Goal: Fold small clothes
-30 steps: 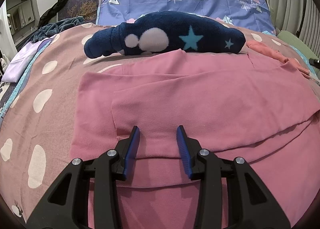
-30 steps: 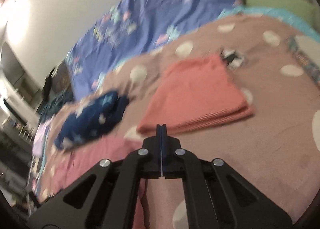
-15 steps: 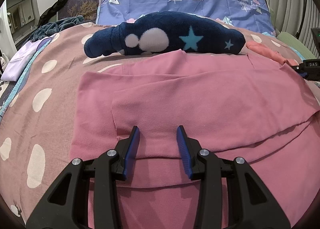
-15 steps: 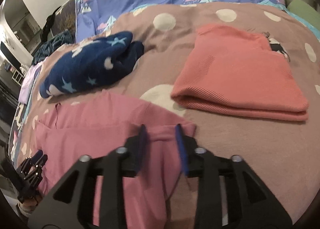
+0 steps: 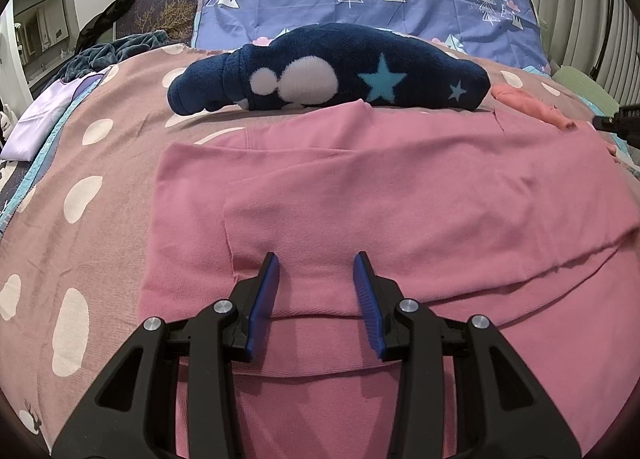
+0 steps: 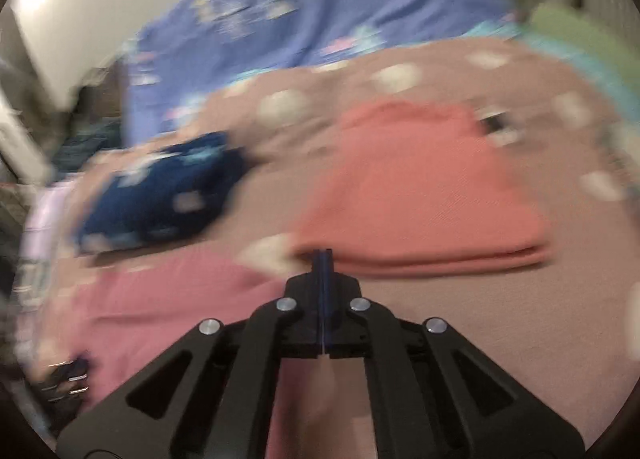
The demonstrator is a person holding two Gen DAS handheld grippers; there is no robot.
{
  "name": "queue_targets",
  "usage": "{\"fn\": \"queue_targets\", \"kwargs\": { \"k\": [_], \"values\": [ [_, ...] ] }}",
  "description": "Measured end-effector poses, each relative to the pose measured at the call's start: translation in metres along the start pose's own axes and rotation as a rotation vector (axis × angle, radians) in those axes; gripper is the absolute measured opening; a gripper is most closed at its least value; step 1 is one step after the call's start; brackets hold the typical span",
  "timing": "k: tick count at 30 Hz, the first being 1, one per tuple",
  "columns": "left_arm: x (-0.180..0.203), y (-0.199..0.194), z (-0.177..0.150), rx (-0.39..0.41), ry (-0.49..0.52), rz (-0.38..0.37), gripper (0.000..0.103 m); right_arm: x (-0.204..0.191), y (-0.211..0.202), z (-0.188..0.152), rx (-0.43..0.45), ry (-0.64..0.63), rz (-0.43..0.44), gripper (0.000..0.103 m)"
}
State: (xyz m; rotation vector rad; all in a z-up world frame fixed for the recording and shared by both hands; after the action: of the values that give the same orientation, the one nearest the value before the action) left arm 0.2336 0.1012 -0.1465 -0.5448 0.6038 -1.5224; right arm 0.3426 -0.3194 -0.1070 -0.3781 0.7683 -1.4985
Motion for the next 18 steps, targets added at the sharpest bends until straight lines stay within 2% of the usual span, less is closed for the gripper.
{"fn": "queue_targets", "kwargs": {
  "k": [1,4,7,9,10,12,13,14,15,18],
  "values": [
    [0.000,0.000,0.000,0.000,0.000,0.000,0.041,0.007,0.000,0.000,0.002,0.013,-0.001,0.000],
    [0.000,0.000,0.000,-0.001,0.001,0.001,0.041,0.016,0.001,-0.007,-0.046,0.087,0.095,0.000],
    [0.000,0.000,0.000,0.000,0.001,0.001,0.041,0.001,0.003,-0.019,-0.091,-0.001,0.119,0.007],
    [0.000,0.000,0.000,0.000,0.000,0.001,0.041,-0.004,0.005,-0.022,-0.111,-0.005,0.129,0.041],
    [0.000,0.001,0.000,0.001,0.001,0.001,0.041,-0.003,0.006,-0.022,-0.111,0.033,0.139,0.043],
    [0.000,0.000,0.000,0.000,0.001,0.001,0.041,-0.005,0.006,-0.023,-0.112,0.089,0.177,0.043],
    [0.000,0.000,0.000,0.000,0.001,0.001,0.041,-0.010,0.012,-0.026,-0.135,0.087,0.195,0.037],
    [0.000,0.000,0.000,0.000,0.000,0.000,0.041,-0.015,0.017,-0.030,-0.160,0.057,0.184,0.001],
    [0.000,0.000,0.000,0.000,-0.001,0.000,0.041,-0.020,0.025,-0.038,-0.198,-0.015,0.119,0.003],
    [0.000,0.000,0.000,0.001,-0.006,-0.005,0.041,-0.018,0.019,-0.036,-0.113,-0.070,0.061,0.003]
  ]
}}
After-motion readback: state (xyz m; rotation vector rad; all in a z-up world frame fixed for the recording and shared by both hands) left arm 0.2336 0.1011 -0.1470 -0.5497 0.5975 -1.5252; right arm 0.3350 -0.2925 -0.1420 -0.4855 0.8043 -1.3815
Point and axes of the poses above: each gripper's, at about its wrist camera, not at the fingertips, and y roughly the way its jaws point, x to its right, z to its top, the point moved 3 cm from there along y, roughly the way its jaws point, and after that the axes turned 7 degrees about x, right-handed, at the moved point
